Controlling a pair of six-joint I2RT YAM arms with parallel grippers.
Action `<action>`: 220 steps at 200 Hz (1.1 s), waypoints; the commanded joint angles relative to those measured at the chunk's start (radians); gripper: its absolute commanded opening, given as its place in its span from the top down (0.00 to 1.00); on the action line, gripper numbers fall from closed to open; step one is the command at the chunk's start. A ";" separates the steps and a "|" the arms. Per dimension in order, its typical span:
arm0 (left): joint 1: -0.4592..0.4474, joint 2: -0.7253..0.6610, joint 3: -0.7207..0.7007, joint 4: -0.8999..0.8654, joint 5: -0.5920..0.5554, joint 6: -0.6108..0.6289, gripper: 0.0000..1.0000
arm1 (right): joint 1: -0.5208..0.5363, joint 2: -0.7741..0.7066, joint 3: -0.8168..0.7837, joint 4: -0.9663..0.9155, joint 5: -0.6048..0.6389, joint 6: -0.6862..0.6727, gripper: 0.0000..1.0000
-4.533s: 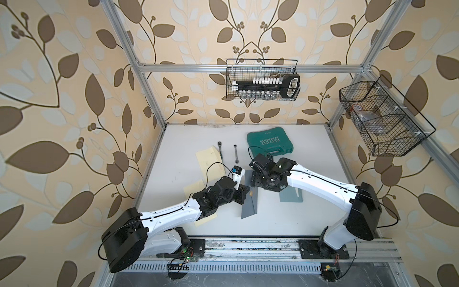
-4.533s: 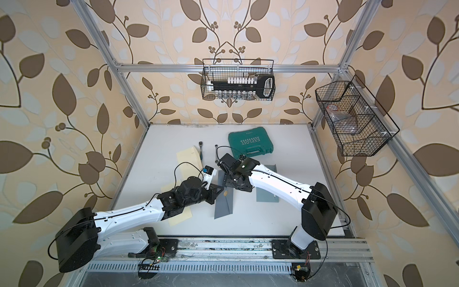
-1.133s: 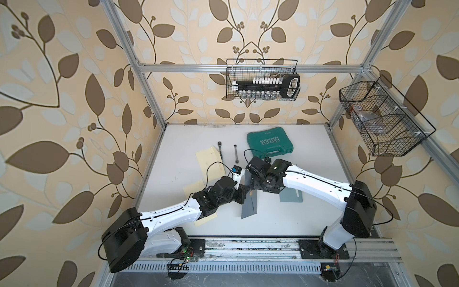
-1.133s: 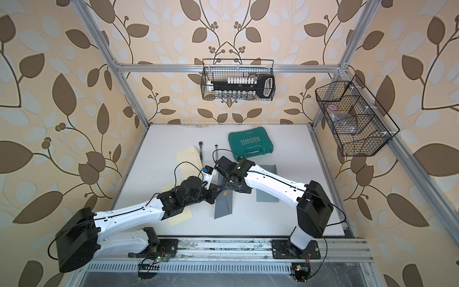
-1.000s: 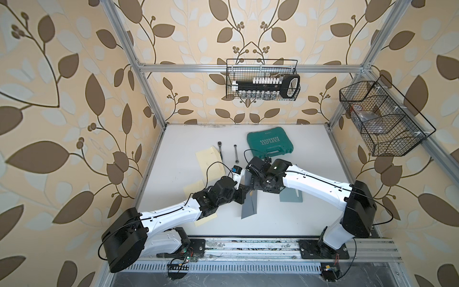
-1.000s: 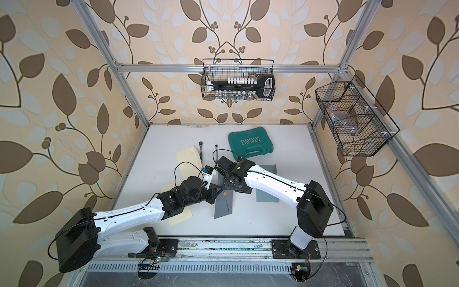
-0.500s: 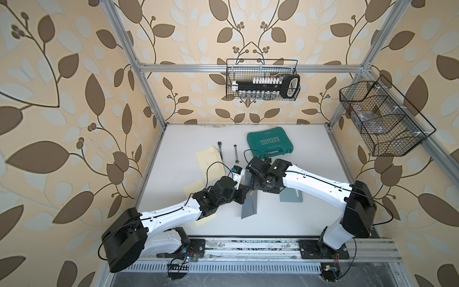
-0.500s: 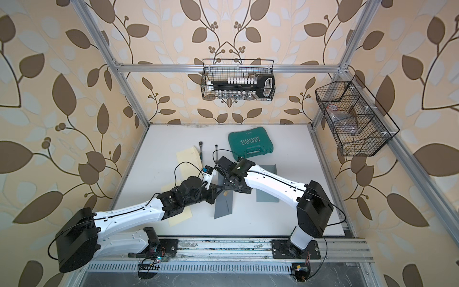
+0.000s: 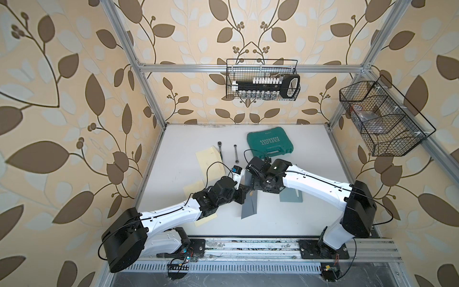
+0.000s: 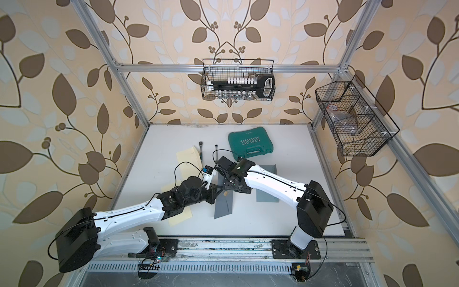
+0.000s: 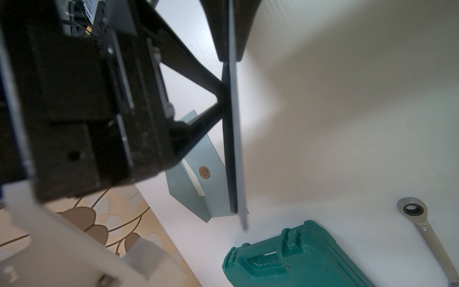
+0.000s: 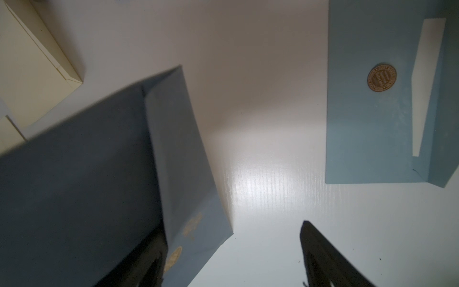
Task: Open the envelope
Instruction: Open the envelope flap on the envelope.
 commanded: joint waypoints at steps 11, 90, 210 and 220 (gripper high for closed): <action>-0.004 -0.040 0.030 0.016 -0.032 0.000 1.00 | -0.003 0.012 -0.018 -0.026 0.014 -0.006 0.19; -0.004 -0.045 0.031 0.004 -0.061 -0.006 1.00 | -0.003 -0.001 -0.040 -0.015 0.012 -0.020 0.19; -0.004 -0.044 0.038 -0.010 -0.062 -0.013 1.00 | -0.003 -0.075 -0.065 0.045 0.023 -0.073 0.19; -0.004 -0.050 0.037 -0.017 -0.076 -0.019 1.00 | -0.003 -0.113 -0.095 0.077 0.035 -0.083 0.18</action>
